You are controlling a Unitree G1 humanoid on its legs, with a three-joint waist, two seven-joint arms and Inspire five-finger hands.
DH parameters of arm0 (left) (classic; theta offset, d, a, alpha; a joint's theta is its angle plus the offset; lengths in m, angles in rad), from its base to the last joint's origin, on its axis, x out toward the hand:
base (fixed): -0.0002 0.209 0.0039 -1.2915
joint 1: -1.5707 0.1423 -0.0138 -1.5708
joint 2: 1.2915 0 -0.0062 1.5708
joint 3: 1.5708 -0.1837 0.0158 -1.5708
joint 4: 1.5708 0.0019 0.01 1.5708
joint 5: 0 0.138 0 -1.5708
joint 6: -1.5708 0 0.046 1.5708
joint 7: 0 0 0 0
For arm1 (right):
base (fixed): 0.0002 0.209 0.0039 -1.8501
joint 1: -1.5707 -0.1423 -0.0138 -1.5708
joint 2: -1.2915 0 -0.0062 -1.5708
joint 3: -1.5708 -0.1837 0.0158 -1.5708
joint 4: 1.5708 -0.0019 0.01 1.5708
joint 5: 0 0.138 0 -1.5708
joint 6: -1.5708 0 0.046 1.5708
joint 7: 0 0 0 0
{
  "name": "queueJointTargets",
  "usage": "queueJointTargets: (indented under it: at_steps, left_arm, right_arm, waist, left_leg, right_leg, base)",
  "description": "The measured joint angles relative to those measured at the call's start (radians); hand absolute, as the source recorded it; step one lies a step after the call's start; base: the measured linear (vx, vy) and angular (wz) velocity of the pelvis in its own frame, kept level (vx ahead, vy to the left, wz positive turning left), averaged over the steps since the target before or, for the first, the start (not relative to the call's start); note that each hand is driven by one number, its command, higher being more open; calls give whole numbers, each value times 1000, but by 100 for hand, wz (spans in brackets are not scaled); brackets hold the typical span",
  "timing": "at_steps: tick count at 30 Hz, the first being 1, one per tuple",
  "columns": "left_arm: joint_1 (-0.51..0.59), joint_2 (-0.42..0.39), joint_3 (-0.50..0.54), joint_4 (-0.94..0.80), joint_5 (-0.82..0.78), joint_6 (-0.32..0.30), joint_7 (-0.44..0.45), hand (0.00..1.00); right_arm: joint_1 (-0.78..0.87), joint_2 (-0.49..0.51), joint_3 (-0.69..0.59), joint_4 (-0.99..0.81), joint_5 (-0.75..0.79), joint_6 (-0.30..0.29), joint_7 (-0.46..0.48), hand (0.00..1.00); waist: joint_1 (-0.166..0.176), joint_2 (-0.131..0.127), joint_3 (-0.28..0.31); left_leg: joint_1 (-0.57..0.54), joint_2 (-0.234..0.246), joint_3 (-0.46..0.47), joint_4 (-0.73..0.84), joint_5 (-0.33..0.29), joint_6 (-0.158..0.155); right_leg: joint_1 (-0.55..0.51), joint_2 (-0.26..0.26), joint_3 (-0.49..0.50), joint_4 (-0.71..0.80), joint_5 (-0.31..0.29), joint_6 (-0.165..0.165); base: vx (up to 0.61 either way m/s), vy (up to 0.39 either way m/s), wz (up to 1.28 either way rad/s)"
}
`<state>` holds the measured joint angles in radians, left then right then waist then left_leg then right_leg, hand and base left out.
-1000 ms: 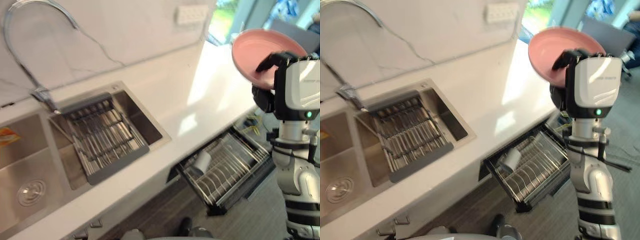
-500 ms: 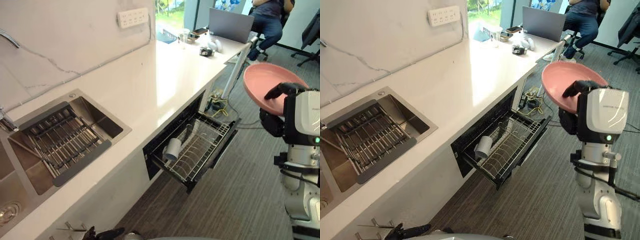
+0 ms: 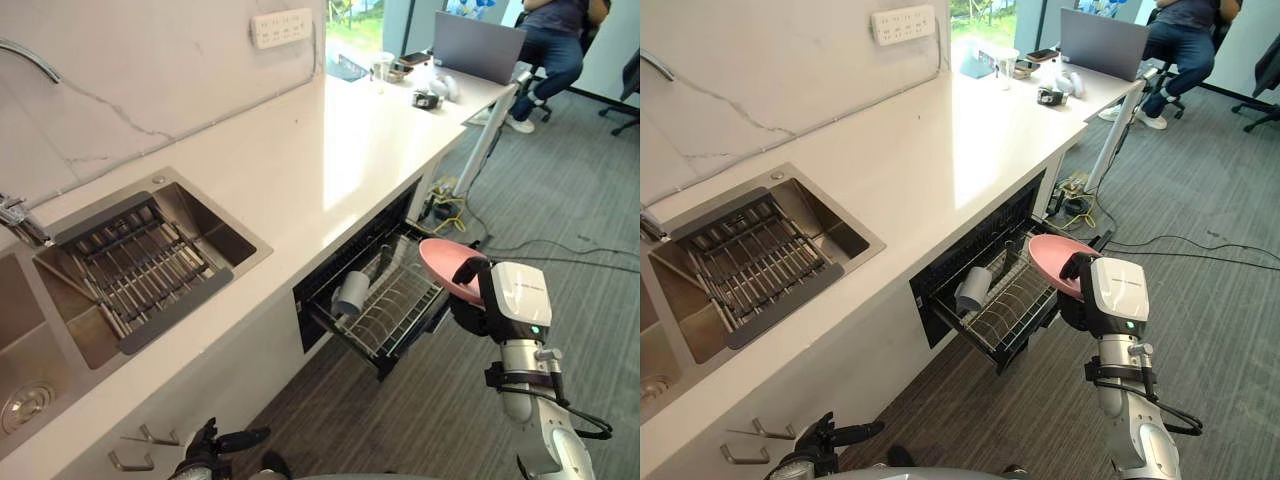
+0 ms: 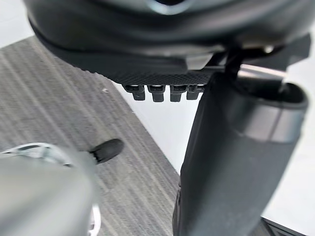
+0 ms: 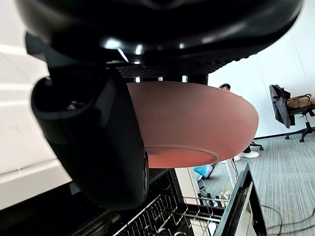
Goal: Walk over to the sink, pick up the cup, carry it to the dishwasher, place the cup inside the dishwasher, then close the dishwasher door
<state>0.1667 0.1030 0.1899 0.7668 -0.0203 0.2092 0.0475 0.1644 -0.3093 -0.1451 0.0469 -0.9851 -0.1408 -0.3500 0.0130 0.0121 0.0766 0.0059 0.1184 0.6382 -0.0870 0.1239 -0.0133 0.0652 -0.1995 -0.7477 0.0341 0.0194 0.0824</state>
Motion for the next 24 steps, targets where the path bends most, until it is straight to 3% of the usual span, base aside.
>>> queueJointTargets:
  at_steps: [11, 17, 21, 24]
  left_arm:
    - [-71, -7, -83, 66, -39, -10, 21, 100]
    - [-137, -4, -106, 80, -83, -18, 21, 100]
    - [-178, -1, -107, 109, -215, -7, 44, 100]
    - [-179, 3, -106, 110, -228, -6, 45, 100]
  right_arm:
    - [-188, -40, 85, 292, 2, 81, 2, 0]
    - [-391, -73, 124, 425, 23, 118, 11, 0]
    - [-466, -95, 162, 465, 45, 146, 50, 0]
    - [-496, -98, 179, 509, 59, 164, 68, 0]
  waist:
    - [17, 28, 61]
    - [31, 44, 110]
    - [48, 48, 141]
    - [50, 48, 146]
  left_leg:
    - [-79, -25, -60, -3, 17, 25]
    - [-133, -42, -81, -3, 31, 44]
    - [-154, -53, -94, -3, 38, 53]
    - [-164, -58, -108, 0, 44, 61]
  right_leg:
    - [-92, -70, -29, 147, -61, -1]
    - [-155, -108, -35, 213, -75, -5]
    - [-174, -123, -41, 232, -75, -6]
    - [-175, -129, -50, 233, -75, -6]
  base:
    - [-25, 47, 17]
    - [-56, 25, 12]
    - [-30, 12, 10]
    - [24, -9, 18]
